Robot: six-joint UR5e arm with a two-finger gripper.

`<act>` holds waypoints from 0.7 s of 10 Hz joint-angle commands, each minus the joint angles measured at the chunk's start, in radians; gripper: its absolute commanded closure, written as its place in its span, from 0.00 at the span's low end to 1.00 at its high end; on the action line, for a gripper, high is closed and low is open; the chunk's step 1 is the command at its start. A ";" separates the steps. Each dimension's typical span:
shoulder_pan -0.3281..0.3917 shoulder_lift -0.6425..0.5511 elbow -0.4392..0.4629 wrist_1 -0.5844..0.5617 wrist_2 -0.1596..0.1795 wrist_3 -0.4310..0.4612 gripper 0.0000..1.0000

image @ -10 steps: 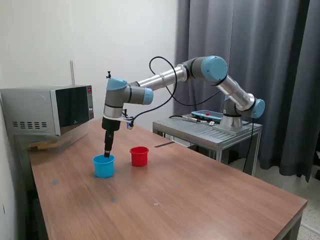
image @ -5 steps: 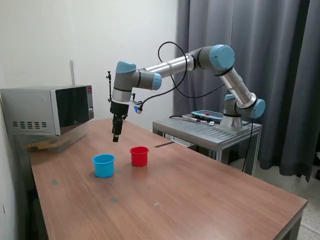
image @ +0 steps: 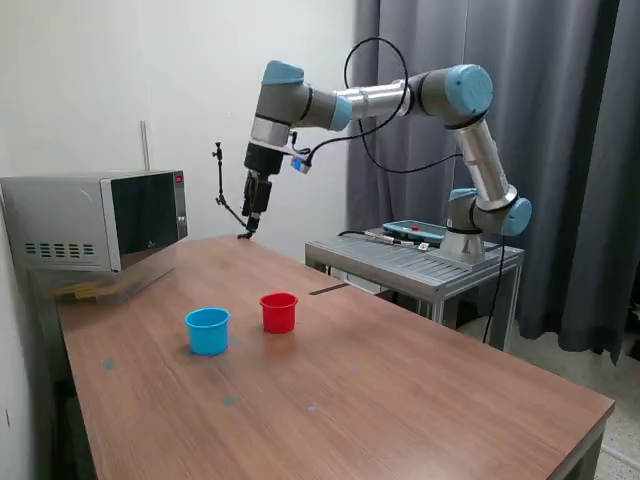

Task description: Place red objects in the red bin, and blue objects in the blue bin.

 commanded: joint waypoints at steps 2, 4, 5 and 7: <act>0.001 -0.107 0.080 0.052 0.000 -0.021 0.00; 0.001 -0.184 0.111 0.061 0.002 -0.060 0.00; 0.003 -0.225 0.138 0.126 0.000 -0.058 0.00; 0.001 -0.293 0.189 0.226 -0.001 -0.061 0.00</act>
